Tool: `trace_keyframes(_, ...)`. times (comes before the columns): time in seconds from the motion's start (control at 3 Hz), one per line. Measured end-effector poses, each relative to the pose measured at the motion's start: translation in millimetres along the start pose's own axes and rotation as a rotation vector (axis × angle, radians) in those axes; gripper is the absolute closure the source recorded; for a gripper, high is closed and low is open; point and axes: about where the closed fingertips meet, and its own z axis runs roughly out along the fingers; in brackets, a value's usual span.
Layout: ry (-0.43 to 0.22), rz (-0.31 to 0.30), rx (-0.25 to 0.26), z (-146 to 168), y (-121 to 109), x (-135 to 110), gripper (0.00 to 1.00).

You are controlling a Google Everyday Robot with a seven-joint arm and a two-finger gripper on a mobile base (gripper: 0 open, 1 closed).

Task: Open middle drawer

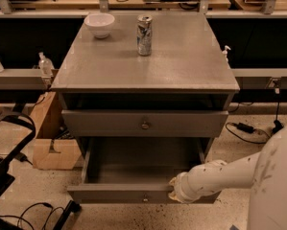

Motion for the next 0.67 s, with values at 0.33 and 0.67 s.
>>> trace_keyframes(0.33,-0.025,0.008,-0.018,0.4,14.5,-4.5,1.00)
trace_keyframes(0.67,-0.025,0.008,-0.018,-1.3,14.1,-5.0,1.00)
